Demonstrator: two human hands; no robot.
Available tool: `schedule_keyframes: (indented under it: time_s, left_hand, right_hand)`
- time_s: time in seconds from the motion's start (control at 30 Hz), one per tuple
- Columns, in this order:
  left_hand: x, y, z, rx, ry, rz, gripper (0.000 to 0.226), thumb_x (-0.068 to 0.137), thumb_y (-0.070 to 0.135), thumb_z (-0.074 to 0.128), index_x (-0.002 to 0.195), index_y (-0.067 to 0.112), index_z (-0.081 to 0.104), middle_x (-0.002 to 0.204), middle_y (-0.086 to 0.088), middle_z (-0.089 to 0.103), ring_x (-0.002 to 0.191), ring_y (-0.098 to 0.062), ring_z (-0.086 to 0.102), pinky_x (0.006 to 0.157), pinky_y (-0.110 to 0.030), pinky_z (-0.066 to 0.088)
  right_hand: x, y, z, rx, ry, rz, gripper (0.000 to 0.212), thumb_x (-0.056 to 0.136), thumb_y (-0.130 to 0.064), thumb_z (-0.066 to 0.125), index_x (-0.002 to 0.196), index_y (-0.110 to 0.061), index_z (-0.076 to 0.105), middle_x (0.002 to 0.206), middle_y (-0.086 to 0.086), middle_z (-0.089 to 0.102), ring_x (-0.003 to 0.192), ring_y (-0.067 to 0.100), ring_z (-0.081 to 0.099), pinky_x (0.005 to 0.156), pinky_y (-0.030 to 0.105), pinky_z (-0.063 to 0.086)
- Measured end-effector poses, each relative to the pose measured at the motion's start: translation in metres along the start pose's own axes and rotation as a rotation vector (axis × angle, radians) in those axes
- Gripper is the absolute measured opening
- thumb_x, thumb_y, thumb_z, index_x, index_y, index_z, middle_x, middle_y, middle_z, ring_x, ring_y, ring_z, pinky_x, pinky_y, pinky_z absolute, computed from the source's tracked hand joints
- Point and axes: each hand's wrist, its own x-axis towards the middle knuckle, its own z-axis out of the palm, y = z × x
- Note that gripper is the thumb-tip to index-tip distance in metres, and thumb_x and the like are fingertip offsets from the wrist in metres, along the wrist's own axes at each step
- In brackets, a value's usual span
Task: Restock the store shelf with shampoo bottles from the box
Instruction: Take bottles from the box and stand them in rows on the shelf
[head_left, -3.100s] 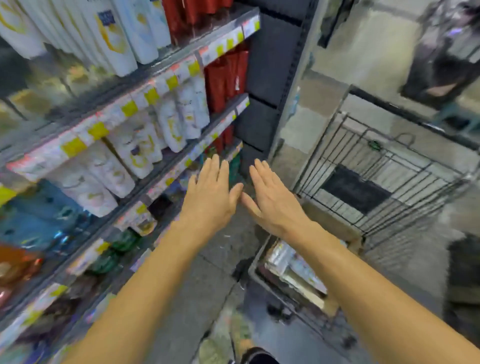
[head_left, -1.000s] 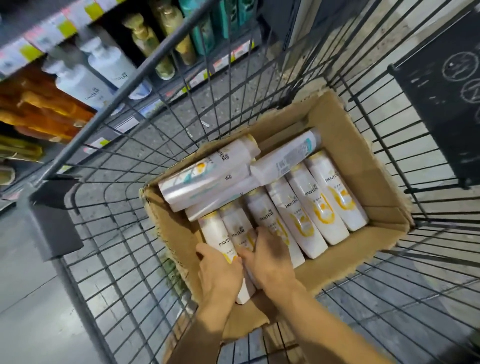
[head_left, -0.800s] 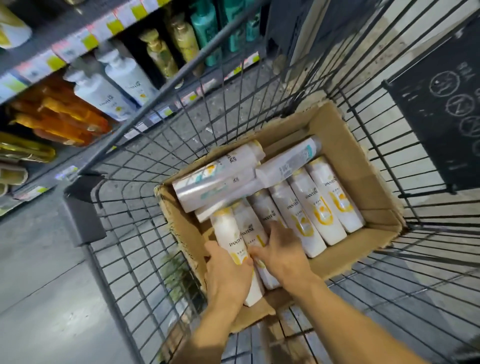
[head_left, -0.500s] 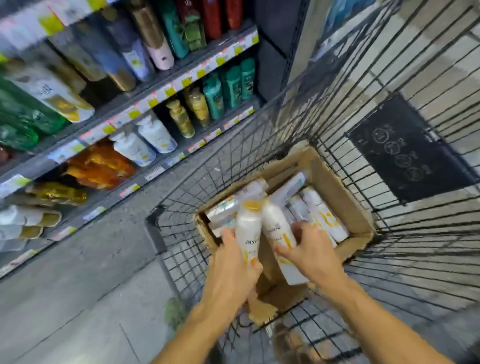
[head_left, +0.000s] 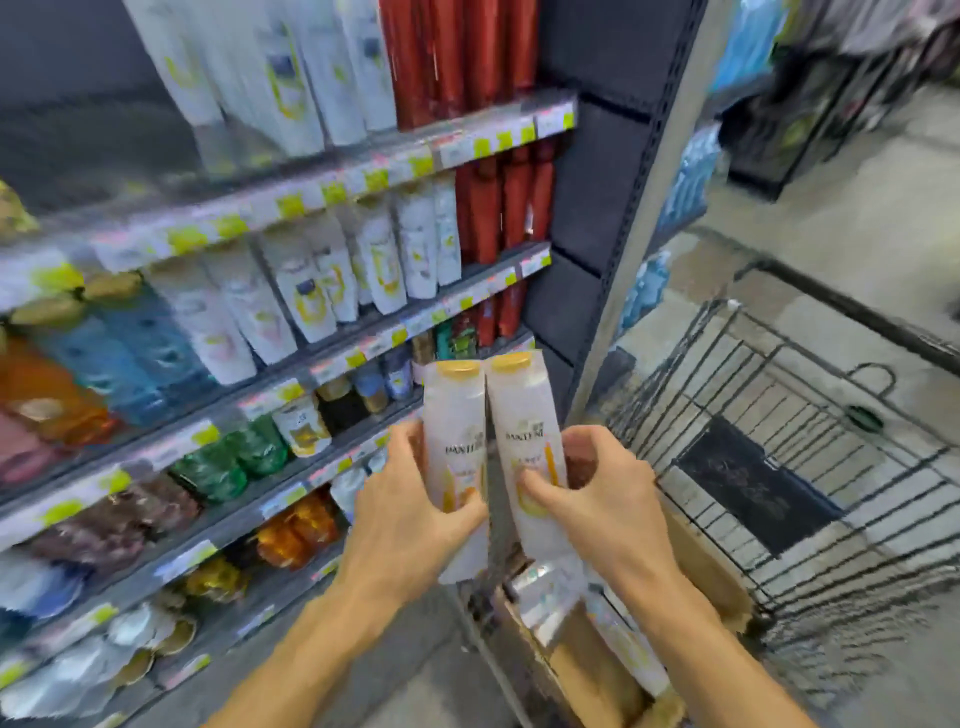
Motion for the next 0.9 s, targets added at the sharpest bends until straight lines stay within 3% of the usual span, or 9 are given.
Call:
schedule_keyframes:
  time_s: [0.17,0.27,0.37,0.5,0.6,0.67,0.83,0.9]
  left_hand:
    - [-0.007,0.001,-0.106,-0.036,0.152,-0.019,0.054,0.071,0.029,0.080,0.108,0.031,0.041,0.099,0.017,0.063,0.080,0.003,0.064,0.067,-0.025,0.057]
    - [-0.009,-0.006,-0.158,-0.047,0.247,-0.059,0.060,0.070,0.030,0.080,0.114,0.029,0.039,0.106,0.010,0.064,0.089,-0.007,0.065,0.075,-0.036,0.057]
    - [-0.002,-0.015,-0.199,-0.065,0.333,-0.058,0.060,0.069,0.031,0.081,0.111,0.040,0.039,0.105,0.021,0.062,0.086,0.006,0.064,0.078,-0.030,0.057]
    - [0.014,-0.022,-0.239,-0.091,0.396,-0.077,0.059,0.071,0.027,0.082,0.107,0.041,0.037,0.100,0.024,0.061,0.080,0.025,0.055,0.068,-0.006,0.047]
    - [0.038,-0.028,-0.262,-0.105,0.452,-0.070,0.062,0.067,0.029,0.083,0.110,0.042,0.040,0.100,0.022,0.065,0.083,0.010,0.065,0.072,-0.014,0.051]
    - [0.058,-0.029,-0.274,-0.123,0.474,-0.059,0.059,0.068,0.025,0.084,0.106,0.042,0.042,0.096,0.023,0.064,0.081,0.008,0.065,0.064,-0.012,0.050]
    - [0.127,-0.029,-0.291,-0.158,0.486,-0.037,0.059,0.067,0.024,0.086,0.102,0.043,0.042,0.093,0.024,0.065,0.077,0.011,0.066,0.060,-0.010,0.048]
    - [0.163,-0.030,-0.296,-0.185,0.483,-0.054,0.064,0.065,0.021,0.087,0.107,0.040,0.044,0.094,0.021,0.067,0.078,0.008,0.068,0.063,-0.010,0.051]
  right_hand:
    - [0.005,-0.097,0.037,0.110,-0.045,-0.146,0.030,0.070,-0.029,0.083,0.091,-0.030,0.061,0.080,-0.016,0.070,0.071,-0.006,0.064,0.067,0.026,0.055]
    - [0.010,-0.143,0.065,0.145,-0.112,-0.227,0.031,0.072,-0.027,0.083,0.093,-0.029,0.061,0.081,-0.017,0.068,0.077,-0.008,0.062,0.067,0.017,0.052]
    - [0.018,-0.173,0.092,0.212,-0.178,-0.261,0.030,0.074,-0.026,0.082,0.093,-0.030,0.059,0.085,-0.014,0.069,0.077,-0.007,0.062,0.064,0.015,0.048]
    - [0.036,-0.203,0.125,0.259,-0.268,-0.248,0.035,0.074,-0.034,0.081,0.101,-0.029,0.059,0.090,-0.012,0.069,0.080,-0.003,0.062,0.070,0.022,0.052]
    - [0.061,-0.227,0.146,0.260,-0.282,-0.263,0.034,0.074,-0.036,0.080,0.100,-0.030,0.059,0.089,-0.013,0.068,0.080,-0.005,0.061,0.068,0.016,0.051]
    - [0.085,-0.244,0.158,0.281,-0.283,-0.301,0.030,0.077,-0.032,0.079,0.098,-0.032,0.058,0.088,-0.016,0.067,0.080,-0.009,0.060,0.065,0.013,0.049]
    - [0.173,-0.287,0.201,0.367,-0.240,-0.406,0.029,0.082,-0.026,0.076,0.104,-0.033,0.058,0.095,-0.016,0.068,0.089,-0.005,0.062,0.076,0.016,0.052]
    - [0.217,-0.306,0.224,0.415,-0.222,-0.422,0.030,0.084,-0.026,0.075,0.108,-0.031,0.057,0.096,-0.012,0.069,0.089,0.000,0.064,0.078,0.024,0.056]
